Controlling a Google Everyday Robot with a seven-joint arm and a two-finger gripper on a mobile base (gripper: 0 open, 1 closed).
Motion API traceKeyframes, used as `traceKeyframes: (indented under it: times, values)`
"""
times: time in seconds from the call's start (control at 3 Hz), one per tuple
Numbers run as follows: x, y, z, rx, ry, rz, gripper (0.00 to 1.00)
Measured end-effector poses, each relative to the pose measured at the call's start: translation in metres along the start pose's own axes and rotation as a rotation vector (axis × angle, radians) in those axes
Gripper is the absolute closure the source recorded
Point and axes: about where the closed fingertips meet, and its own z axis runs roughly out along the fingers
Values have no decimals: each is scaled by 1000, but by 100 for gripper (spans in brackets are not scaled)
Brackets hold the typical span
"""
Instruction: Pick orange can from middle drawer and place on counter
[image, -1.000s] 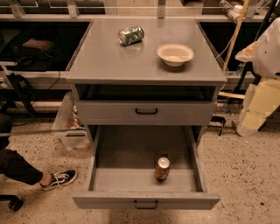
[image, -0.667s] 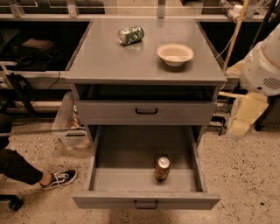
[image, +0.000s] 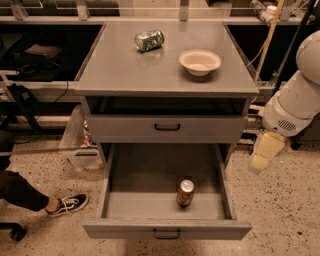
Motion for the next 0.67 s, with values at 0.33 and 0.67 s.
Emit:
traceKeyframes:
  times: [0.33, 0.67]
  values:
    - [0, 0, 0, 0, 0, 0, 0]
    - [2, 12, 25, -60, -56, 11, 0]
